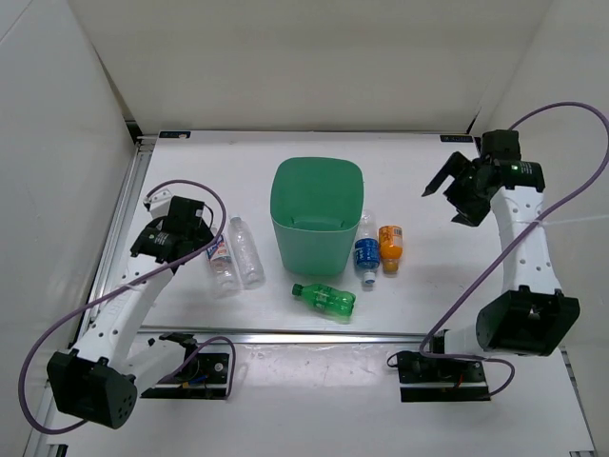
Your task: Put the plastic bottles in the bin
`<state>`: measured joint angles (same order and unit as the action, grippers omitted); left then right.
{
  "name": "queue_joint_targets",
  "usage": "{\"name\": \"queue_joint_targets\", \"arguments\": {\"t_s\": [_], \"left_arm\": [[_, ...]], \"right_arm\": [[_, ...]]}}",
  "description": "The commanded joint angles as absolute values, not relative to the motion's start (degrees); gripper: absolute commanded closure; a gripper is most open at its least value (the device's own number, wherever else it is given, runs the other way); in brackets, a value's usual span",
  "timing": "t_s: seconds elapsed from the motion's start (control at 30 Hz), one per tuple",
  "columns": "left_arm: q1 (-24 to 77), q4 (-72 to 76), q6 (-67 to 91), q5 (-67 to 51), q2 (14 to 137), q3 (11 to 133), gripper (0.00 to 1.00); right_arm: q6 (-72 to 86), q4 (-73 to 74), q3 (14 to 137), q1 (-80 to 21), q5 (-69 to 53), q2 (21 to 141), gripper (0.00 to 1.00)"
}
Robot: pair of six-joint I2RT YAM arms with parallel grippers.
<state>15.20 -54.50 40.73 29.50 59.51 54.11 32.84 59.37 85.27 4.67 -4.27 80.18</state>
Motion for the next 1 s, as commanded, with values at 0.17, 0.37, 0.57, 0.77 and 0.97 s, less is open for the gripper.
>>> {"name": "queue_joint_targets", "arguments": {"t_s": [0.17, 0.37, 0.57, 0.77, 0.97], "left_arm": [[16.87, -51.59, 40.52, 30.67, 57.57, 53.18, 0.00], [16.87, -51.59, 38.76, 30.15, 56.51, 52.65, 0.00], [16.87, -51.59, 38.24, 29.01, 56.51, 52.12, 0.00], [18.02, -53.08, 38.23, 29.00, 56.51, 50.98, 0.00], [19.25, -55.20, 38.40, 30.84, 57.04, 50.45, 0.00]], "right_arm": [[24.61, 55.49, 77.81, 0.63, -10.90, 86.75, 0.00], [24.09, 51.50, 75.59, -2.90, -9.58, 90.42, 0.00], [23.38, 47.56, 71.64, -8.26, -6.95, 96.94, 0.00], [25.13, 43.07, 69.43, -8.17, -7.12, 101.33, 0.00], [25.66, 42.45, 69.96, -6.15, -7.12, 105.20, 0.23]]}}
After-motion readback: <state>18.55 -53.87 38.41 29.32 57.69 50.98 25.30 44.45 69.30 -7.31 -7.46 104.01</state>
